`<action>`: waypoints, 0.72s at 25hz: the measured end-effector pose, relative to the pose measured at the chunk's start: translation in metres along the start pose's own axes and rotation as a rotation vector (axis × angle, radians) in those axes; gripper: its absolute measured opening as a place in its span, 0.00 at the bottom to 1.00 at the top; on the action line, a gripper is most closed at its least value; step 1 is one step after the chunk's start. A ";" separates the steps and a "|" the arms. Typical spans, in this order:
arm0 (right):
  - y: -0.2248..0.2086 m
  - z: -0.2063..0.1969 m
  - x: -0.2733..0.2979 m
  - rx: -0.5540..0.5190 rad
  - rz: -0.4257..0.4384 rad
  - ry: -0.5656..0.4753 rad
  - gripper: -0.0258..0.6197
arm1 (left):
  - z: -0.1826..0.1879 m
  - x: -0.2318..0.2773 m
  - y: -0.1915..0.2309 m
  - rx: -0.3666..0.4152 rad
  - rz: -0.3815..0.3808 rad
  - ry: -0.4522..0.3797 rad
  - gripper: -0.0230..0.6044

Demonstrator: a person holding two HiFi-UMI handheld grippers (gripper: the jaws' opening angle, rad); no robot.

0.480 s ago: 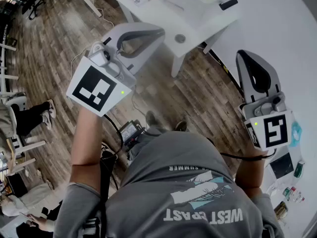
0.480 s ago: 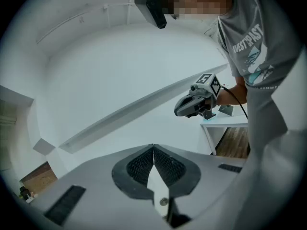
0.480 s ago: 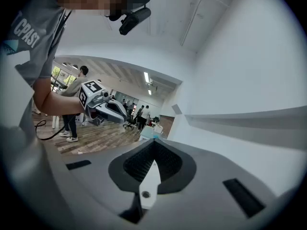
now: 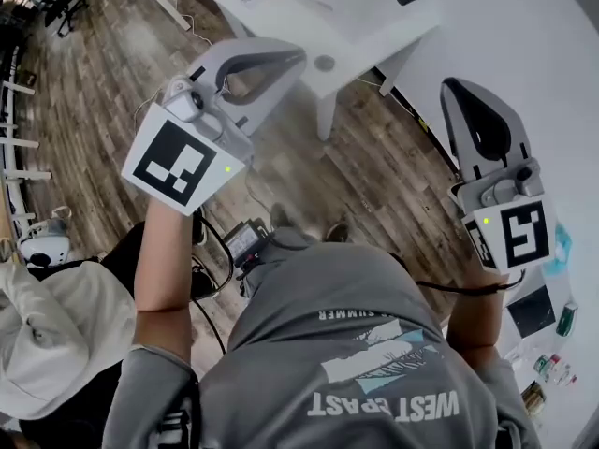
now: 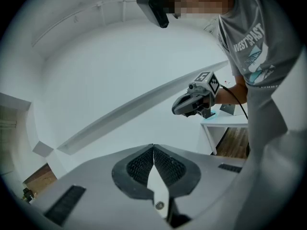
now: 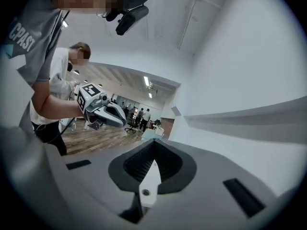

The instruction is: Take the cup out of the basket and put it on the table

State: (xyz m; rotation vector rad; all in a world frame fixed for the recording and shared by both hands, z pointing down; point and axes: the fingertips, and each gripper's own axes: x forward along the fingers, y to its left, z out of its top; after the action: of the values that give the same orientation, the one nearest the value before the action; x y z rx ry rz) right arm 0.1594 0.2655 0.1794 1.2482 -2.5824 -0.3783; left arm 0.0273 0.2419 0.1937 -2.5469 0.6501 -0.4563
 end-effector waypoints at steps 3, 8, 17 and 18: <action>-0.005 -0.001 -0.005 0.044 0.010 -0.019 0.06 | 0.004 0.003 -0.004 0.005 -0.001 0.007 0.05; -0.012 -0.004 0.007 0.055 0.005 -0.022 0.06 | -0.003 0.009 0.004 0.006 -0.018 0.013 0.05; -0.033 -0.007 0.062 0.047 -0.060 0.026 0.06 | -0.035 0.032 0.051 -0.002 -0.073 -0.035 0.05; -0.035 -0.005 0.070 0.044 -0.069 0.031 0.06 | -0.039 0.033 0.059 -0.001 -0.080 -0.044 0.05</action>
State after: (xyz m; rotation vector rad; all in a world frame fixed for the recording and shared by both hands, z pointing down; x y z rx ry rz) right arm 0.1443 0.1886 0.1803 1.3500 -2.5403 -0.3143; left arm 0.0171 0.1652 0.2020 -2.5833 0.5343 -0.4254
